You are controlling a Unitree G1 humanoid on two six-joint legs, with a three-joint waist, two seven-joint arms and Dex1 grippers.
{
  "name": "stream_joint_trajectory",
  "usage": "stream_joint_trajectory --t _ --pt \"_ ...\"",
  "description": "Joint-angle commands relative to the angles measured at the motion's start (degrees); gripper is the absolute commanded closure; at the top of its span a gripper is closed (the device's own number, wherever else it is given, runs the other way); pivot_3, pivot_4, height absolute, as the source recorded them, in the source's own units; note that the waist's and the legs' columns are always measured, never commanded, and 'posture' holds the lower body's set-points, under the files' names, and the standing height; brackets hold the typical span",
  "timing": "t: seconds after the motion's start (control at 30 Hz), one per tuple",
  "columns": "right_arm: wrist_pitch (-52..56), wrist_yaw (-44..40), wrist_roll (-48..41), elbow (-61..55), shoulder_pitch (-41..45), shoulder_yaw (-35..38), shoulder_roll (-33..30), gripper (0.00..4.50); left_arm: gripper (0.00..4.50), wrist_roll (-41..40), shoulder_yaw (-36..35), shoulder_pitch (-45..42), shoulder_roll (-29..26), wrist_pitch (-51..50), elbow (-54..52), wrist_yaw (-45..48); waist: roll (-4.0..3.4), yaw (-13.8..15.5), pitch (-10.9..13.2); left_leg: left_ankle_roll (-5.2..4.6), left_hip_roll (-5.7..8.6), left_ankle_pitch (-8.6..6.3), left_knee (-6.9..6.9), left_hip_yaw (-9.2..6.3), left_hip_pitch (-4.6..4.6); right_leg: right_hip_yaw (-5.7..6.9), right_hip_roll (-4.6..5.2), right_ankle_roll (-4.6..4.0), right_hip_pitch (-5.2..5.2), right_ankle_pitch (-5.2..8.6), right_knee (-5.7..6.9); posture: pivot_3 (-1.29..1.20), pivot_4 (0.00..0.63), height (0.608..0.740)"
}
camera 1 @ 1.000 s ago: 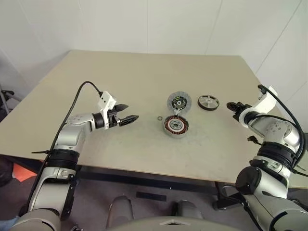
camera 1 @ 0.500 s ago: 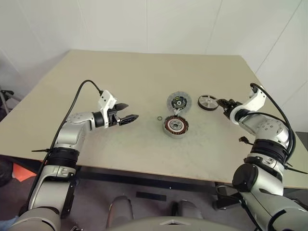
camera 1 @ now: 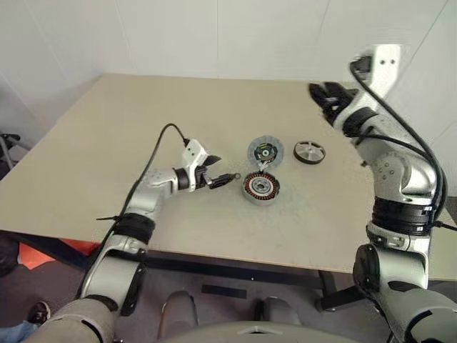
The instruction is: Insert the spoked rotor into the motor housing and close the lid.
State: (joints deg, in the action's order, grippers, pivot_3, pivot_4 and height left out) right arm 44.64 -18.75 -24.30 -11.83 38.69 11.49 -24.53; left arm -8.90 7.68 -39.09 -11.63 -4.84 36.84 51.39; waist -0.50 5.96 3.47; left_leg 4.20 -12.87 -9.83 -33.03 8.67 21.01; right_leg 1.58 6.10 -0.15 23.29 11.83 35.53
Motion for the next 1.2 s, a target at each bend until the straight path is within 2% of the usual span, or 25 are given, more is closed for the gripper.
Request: stream_joint_trajectory --t 0.03,0.2,0.47,0.83,1.2 --pt "0.2 -1.7 -1.4 -4.8 -0.6 -1.1 -0.8 2.5 0.05 5.1 2.1 -4.9 0.7 8.1 8.2 -2.1 0.01 0.2 0.0 0.0 0.05 0.0 0.0 0.0 0.01 -0.02 0.04 0.03 0.0 -0.02 -0.03 0.0 0.0 0.74" --pt "0.5 -1.4 -1.3 -5.7 -1.8 -0.1 -2.2 2.5 0.05 8.9 3.4 -9.1 1.5 14.6 17.3 -3.1 0.01 1.0 0.0 0.0 0.14 0.0 -0.02 0.0 0.06 -0.07 0.09 0.15 -0.01 -0.1 -0.12 0.0 0.0 0.74" --pt "1.2 -1.4 -2.5 -8.5 -3.0 -0.3 -2.0 2.5 0.05 11.2 3.2 -12.0 5.3 16.9 24.6 -4.8 0.01 1.5 0.0 -0.01 0.12 0.0 -0.01 -0.01 0.08 -0.05 0.09 0.15 -0.01 -0.1 -0.11 0.0 0.0 0.74" --pt "1.6 -1.2 -2.7 -8.8 -3.4 -0.3 -2.1 2.5 0.05 15.1 3.3 -15.0 6.5 17.0 29.4 -11.0 0.01 1.6 0.0 -0.01 0.11 0.0 -0.01 -0.01 0.08 -0.05 0.09 0.15 -0.01 -0.09 -0.1 0.0 0.0 0.74" --pt "2.0 -1.2 -2.8 -9.0 -3.5 -0.4 -2.0 2.5 0.05 15.7 2.6 -15.8 8.6 13.6 31.4 -10.3 0.01 1.9 0.0 -0.01 0.12 0.0 -0.01 -0.01 0.08 -0.05 0.1 0.15 -0.01 -0.1 -0.1 0.0 0.0 0.74"
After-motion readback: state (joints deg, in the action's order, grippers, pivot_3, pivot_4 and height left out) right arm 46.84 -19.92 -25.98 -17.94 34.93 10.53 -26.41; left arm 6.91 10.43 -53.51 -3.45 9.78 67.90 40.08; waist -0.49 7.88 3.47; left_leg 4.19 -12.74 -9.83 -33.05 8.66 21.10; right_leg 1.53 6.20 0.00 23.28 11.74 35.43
